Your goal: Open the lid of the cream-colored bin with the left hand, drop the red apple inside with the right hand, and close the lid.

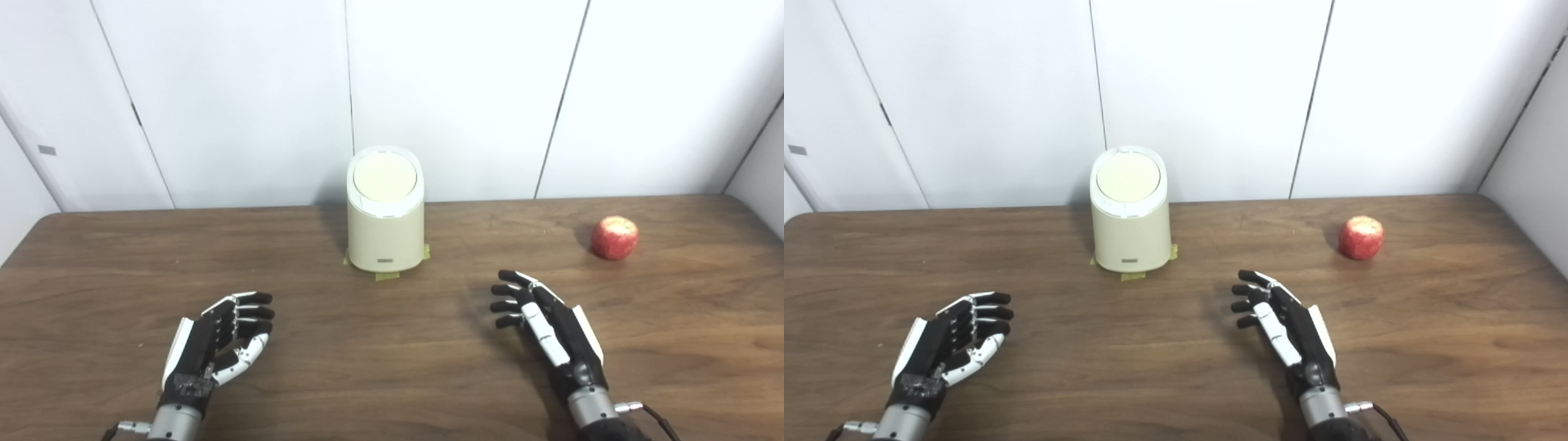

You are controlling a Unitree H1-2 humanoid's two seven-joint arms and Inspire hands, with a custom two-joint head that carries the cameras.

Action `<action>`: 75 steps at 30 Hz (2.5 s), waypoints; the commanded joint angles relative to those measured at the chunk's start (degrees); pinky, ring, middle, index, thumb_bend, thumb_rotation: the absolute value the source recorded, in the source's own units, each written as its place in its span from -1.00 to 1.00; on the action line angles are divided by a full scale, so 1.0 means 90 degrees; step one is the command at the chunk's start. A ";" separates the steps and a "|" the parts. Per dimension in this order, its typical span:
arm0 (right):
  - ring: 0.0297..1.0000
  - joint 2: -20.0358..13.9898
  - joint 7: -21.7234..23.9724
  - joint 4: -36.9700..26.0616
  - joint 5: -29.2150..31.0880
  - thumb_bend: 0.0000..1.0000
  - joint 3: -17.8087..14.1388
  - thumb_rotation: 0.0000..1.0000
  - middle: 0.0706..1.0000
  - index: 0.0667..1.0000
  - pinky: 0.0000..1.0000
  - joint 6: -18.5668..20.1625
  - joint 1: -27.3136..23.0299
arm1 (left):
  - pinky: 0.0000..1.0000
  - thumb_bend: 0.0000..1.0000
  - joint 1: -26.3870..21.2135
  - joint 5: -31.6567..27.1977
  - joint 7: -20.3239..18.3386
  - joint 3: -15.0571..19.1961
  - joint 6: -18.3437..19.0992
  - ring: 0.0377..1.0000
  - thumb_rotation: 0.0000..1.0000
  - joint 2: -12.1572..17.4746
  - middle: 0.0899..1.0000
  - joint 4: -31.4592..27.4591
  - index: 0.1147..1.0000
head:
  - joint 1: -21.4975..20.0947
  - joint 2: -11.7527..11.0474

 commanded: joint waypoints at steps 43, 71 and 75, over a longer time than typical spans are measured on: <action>0.75 -0.0100 0.0348 -0.0302 0.1094 0.04 -0.0223 0.44 0.83 0.76 0.51 0.0545 0.0095 | 0.49 0.08 -0.1167 -0.0348 -0.0019 0.0164 0.0963 0.57 -0.57 0.0029 0.60 -0.0775 0.64 | 0.0069 -0.0413; 1.00 -0.0331 0.0412 -0.1092 0.1009 0.21 -0.0160 0.48 1.00 1.00 0.94 0.1105 -0.0019 | 0.78 0.56 -0.5062 0.0630 -0.0709 -0.1174 0.1992 0.92 -0.26 0.0522 0.98 0.0716 1.00 | 0.0228 -0.0577; 1.00 -0.0326 0.0421 -0.1148 0.1036 0.24 -0.0176 0.50 1.00 1.00 0.92 0.1148 -0.0032 | 0.68 0.64 -0.5432 0.0832 -0.0841 -0.1380 0.2200 0.91 -0.25 0.0510 0.98 0.0975 1.00 | 0.0238 -0.0555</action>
